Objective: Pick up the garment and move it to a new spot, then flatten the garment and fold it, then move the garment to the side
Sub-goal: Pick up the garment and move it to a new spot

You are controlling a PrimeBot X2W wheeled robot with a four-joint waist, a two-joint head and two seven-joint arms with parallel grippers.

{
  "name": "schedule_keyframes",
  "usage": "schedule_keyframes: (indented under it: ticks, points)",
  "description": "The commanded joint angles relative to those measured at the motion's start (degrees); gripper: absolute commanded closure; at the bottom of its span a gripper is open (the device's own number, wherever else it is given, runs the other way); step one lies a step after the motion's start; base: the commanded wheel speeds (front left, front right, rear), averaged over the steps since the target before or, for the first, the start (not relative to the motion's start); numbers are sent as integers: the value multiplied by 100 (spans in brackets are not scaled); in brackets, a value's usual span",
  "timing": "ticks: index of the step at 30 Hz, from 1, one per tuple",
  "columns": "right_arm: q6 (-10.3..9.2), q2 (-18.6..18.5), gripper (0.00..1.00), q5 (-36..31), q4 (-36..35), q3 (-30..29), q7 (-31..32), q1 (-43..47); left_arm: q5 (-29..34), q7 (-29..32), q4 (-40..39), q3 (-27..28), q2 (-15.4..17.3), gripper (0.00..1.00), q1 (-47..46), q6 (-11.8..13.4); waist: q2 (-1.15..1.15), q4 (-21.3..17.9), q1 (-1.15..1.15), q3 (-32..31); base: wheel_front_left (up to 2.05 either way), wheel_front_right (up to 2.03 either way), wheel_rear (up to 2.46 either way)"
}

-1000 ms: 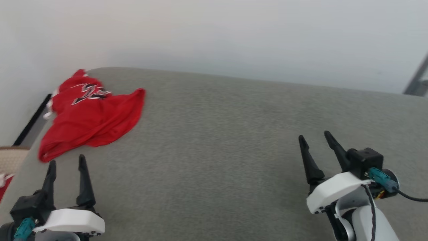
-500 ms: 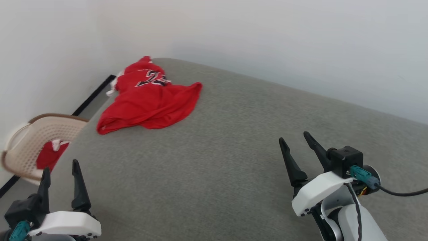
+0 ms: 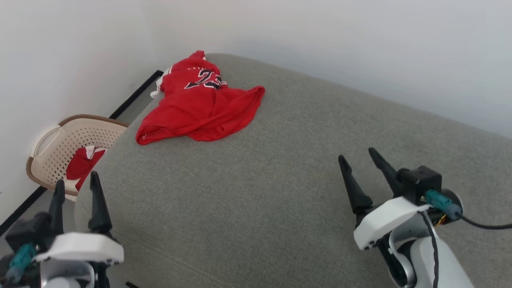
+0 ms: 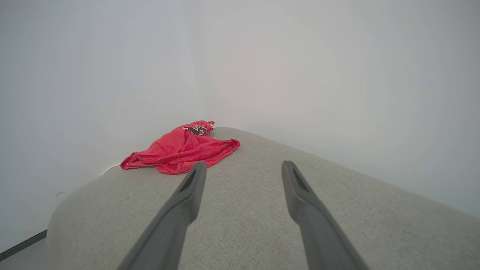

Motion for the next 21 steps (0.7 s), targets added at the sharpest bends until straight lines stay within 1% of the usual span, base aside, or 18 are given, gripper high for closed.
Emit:
schedule_keyframes:
  ticks: [1,3,10,18,21]
  points:
    - [0,-29,0,-63,-65,-38,36,-107,-10,-11,73,-9,44,0,-213,-36,0,-72,0,117,0,0,0]
    - [0,-41,0,-114,-108,-69,82,-135,-71,-22,217,-31,50,0,-469,-106,0,-146,0,234,0,0,0]
    - [0,-153,0,-236,-413,-159,240,-405,-193,-58,1059,-73,281,0,-1618,-533,0,-497,0,784,0,0,0]
    - [0,-371,0,-381,-923,-206,364,-841,-402,-82,2305,-59,562,0,-3116,-962,0,-965,0,1636,0,0,0]
    - [0,-438,0,-453,-1173,-202,414,-989,-482,-4,2860,-88,679,0,-3636,-1069,0,-1137,0,1953,0,0,0]
